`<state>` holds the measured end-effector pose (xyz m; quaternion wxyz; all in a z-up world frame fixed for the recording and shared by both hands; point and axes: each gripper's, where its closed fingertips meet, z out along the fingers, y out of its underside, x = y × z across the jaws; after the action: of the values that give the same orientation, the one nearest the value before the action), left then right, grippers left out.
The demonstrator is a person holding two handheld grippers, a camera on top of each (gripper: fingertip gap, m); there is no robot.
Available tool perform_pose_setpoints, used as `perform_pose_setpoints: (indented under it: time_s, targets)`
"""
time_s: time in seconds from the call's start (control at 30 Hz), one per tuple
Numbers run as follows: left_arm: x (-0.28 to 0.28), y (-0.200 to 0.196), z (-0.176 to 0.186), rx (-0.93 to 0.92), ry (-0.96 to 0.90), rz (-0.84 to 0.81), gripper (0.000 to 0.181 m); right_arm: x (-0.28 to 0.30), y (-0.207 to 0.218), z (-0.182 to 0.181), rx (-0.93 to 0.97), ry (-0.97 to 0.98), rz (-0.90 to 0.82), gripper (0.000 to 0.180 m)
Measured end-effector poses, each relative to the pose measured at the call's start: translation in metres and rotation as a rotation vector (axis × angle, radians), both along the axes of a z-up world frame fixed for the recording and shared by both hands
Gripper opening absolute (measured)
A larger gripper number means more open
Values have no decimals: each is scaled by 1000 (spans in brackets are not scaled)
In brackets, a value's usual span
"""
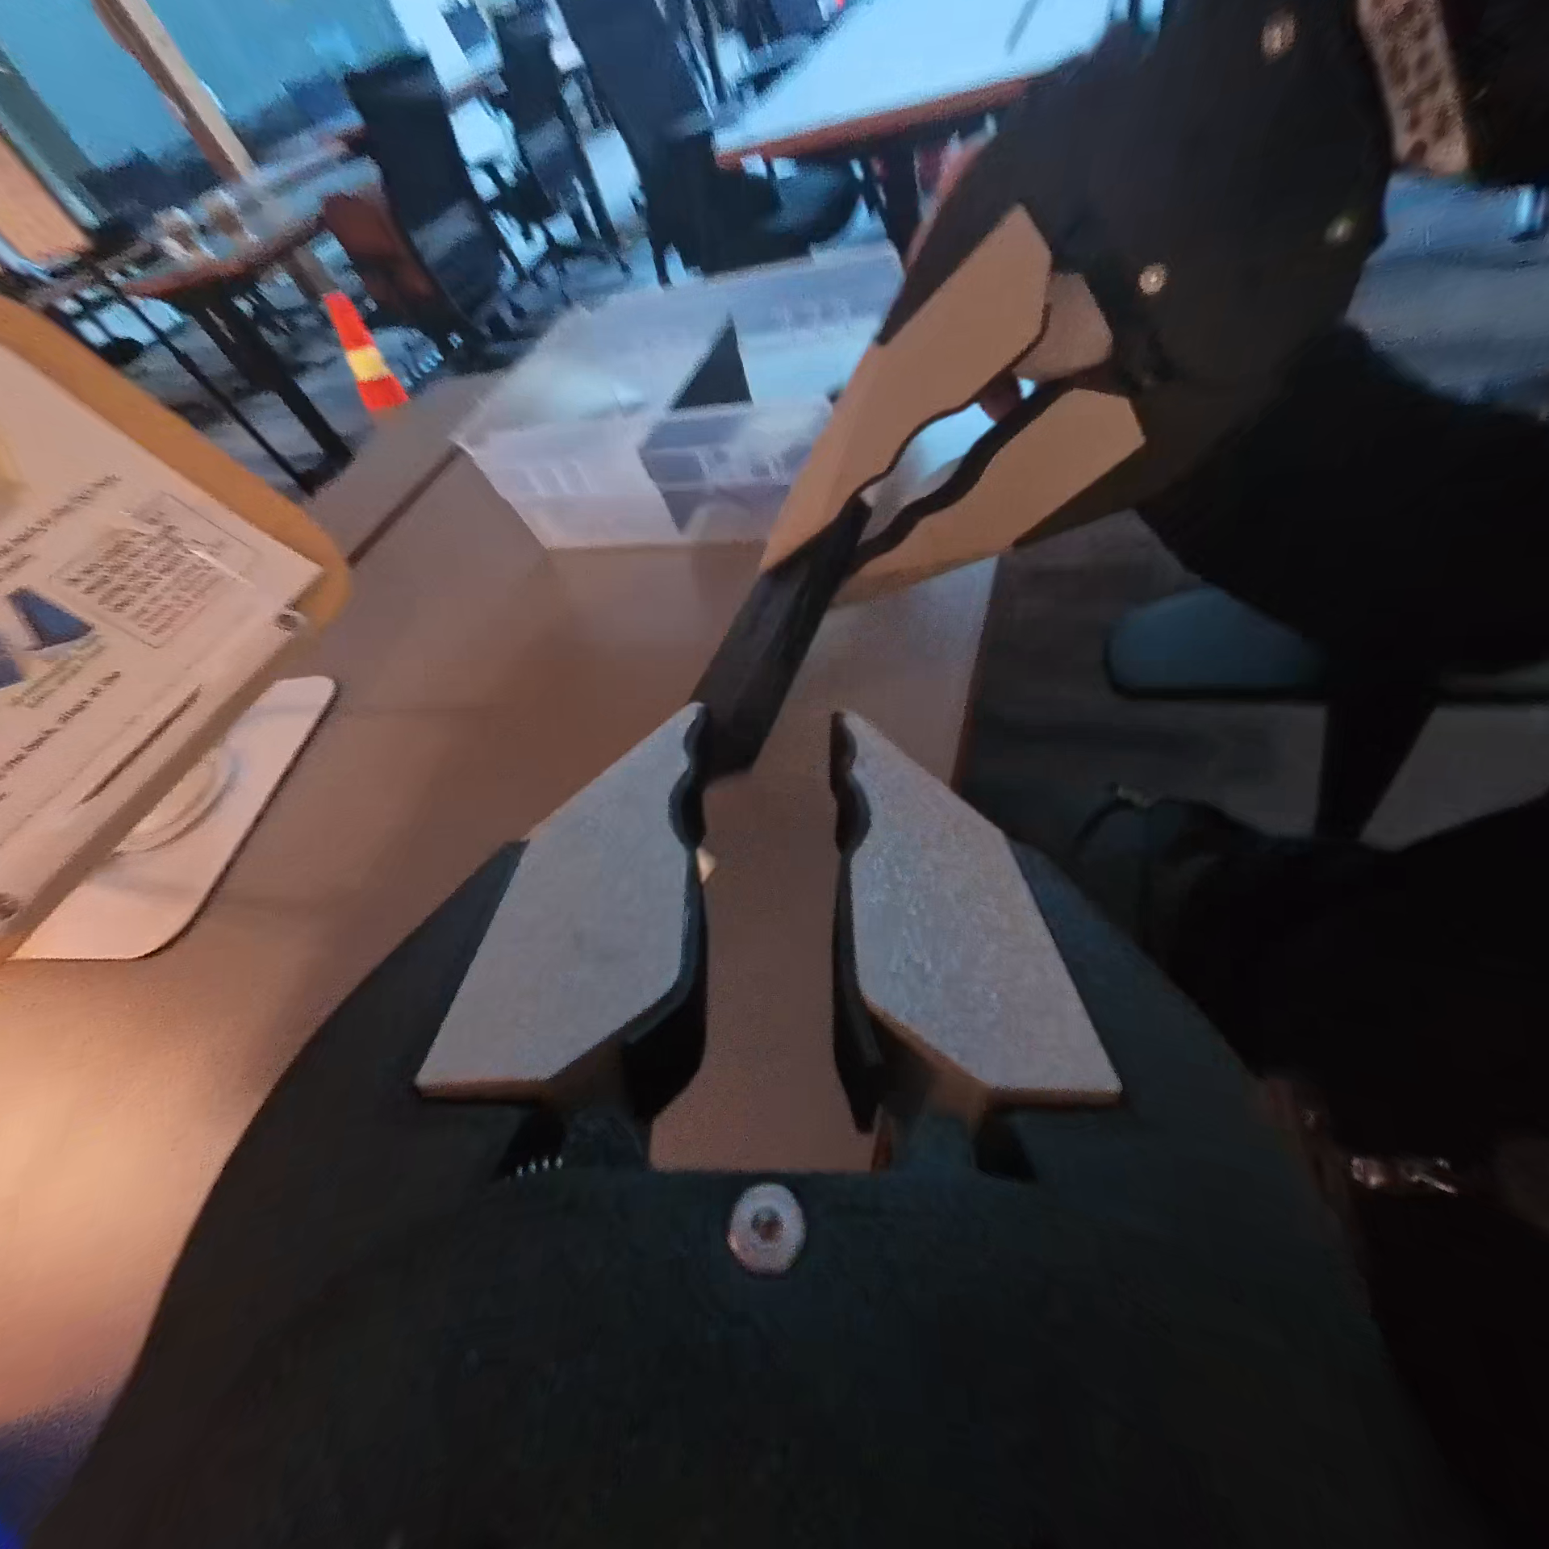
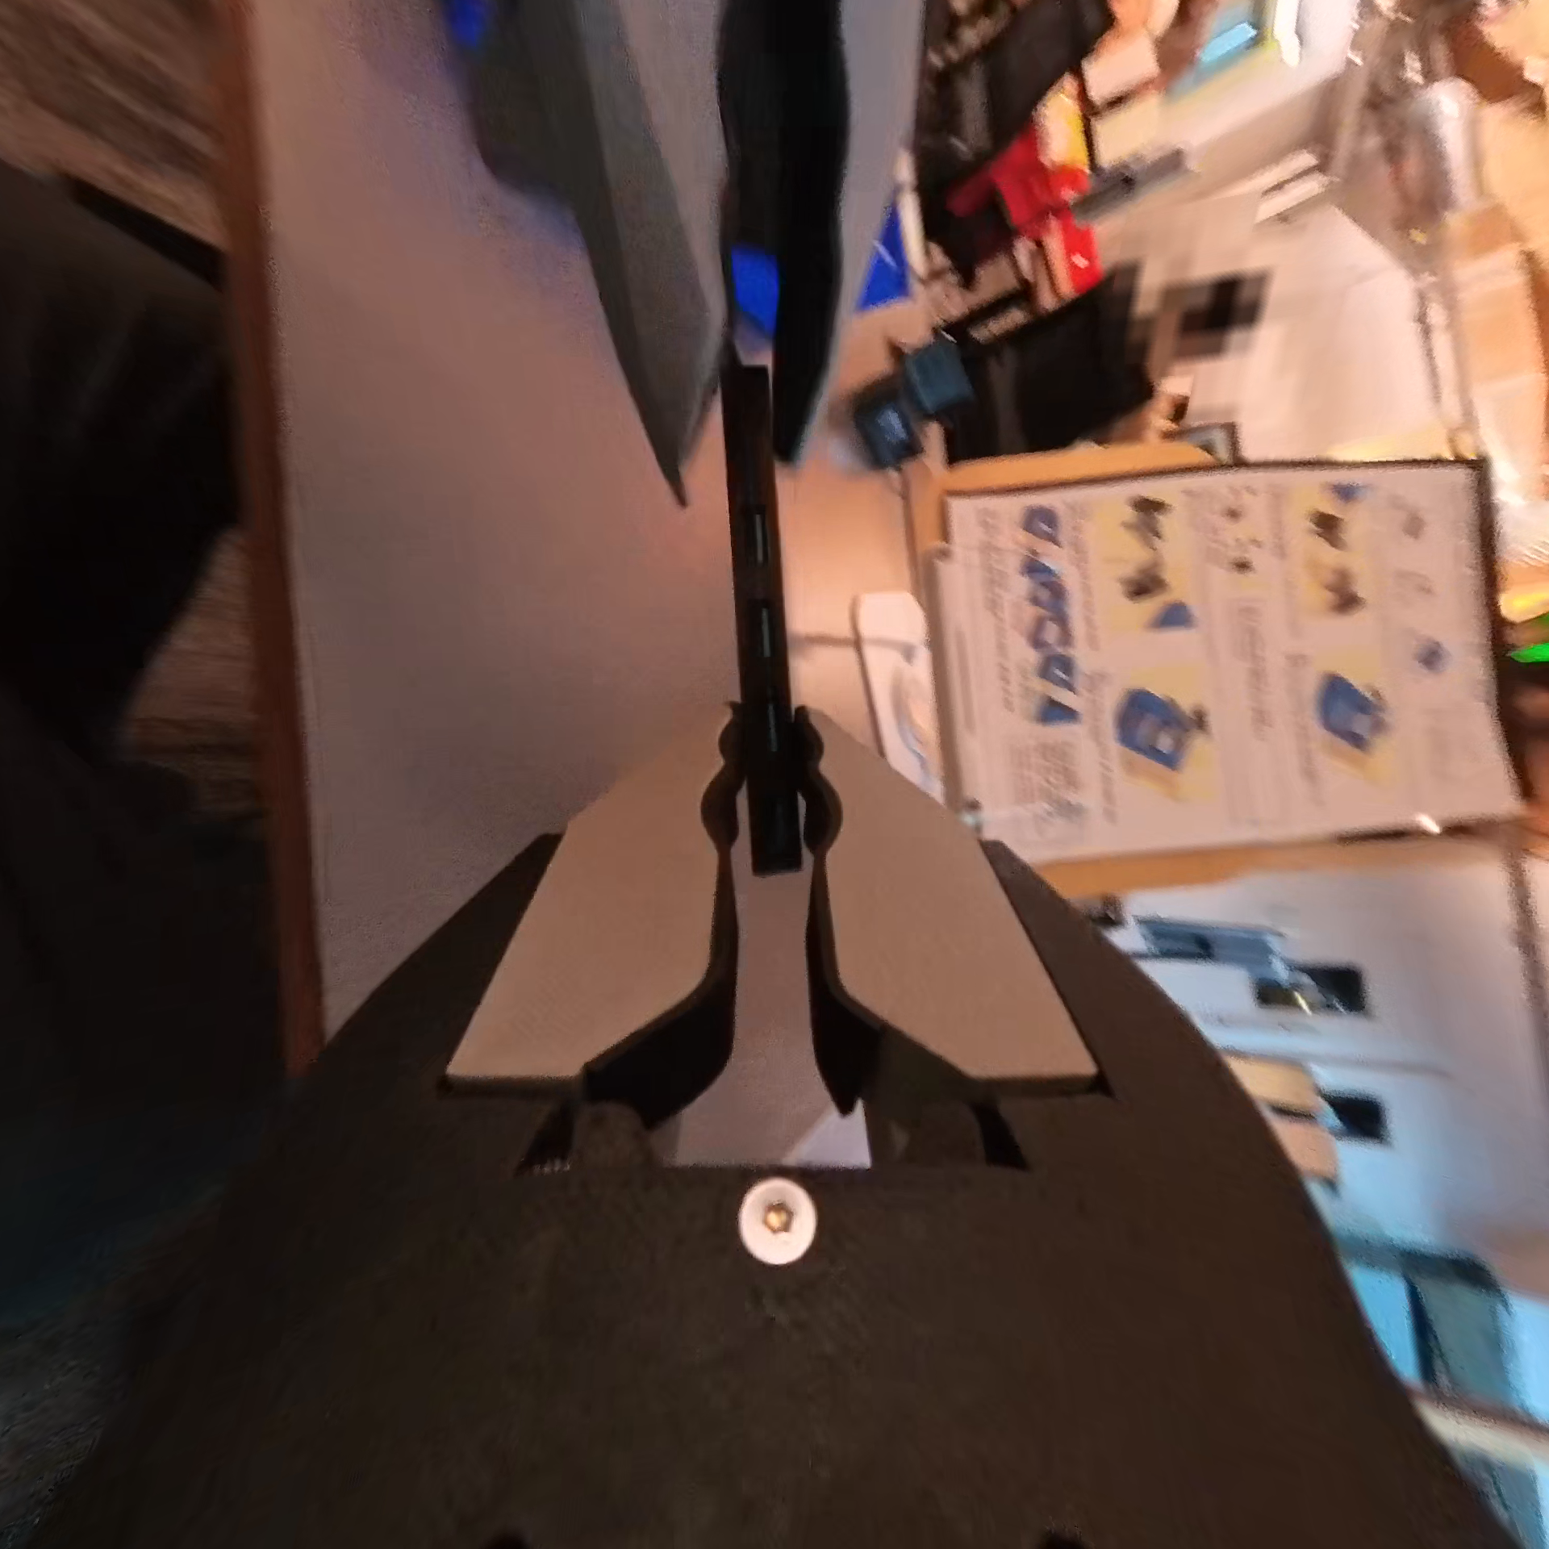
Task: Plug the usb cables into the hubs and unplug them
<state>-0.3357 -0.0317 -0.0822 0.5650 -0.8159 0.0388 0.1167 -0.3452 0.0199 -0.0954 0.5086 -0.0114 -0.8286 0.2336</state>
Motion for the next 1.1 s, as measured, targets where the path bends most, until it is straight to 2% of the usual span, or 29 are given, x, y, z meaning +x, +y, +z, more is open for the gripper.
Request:
perform_pose_setpoints:
  time_s: [0.1, 0.2, 0.27, 0.37, 0.5, 0.6, 0.67, 0.73, 0.83, 0.9, 1.0, 1.1]
  targets:
    - [-15, -31, 20, 27, 11, 72, 26, -10, 53, 42, -82, 144, -182, 8]
    - [-35, -67, 31, 0, 91, 197, 26, -11, 145, 94, -240, 328, -442, 7]
    - [-39, -84, 43, 45, 93, 229, 24, -10, 207, 110, -351, 371, -589, 7]
    - [-35, -100, 65, 167, 50, 192, 21, -28, 267, 117, -408, 337, -678, 7]
    - [-44, -114, 74, 231, 20, 208, 16, -84, 300, 84, -358, 60, -644, 8]
    - [-48, -116, 72, 227, 9, 224, 16, -122, 327, 32, -266, -223, -674, 7]
    - [-54, -116, 65, 205, 2, 247, 17, -135, 353, -8, -212, -408, -788, 11]
    - [-62, -114, 53, 158, -22, 269, 18, -140, 389, -27, -109, -459, -1011, 17]
    - [-67, -105, 36, 102, -57, 258, 20, -137, 397, -37, -42, -490, -1159, 20]
    - [-71, -97, 27, 70, -63, 251, 21, -139, 395, -25, -43, -399, -1201, 16]
    - [-68, -83, 14, 39, -106, 215, 21, -140, 377, -1, -160, -253, -1195, 8]
    - [-63, -74, 5, 13, -123, 195, 21, -133, 357, 16, -299, -200, -1190, 22]
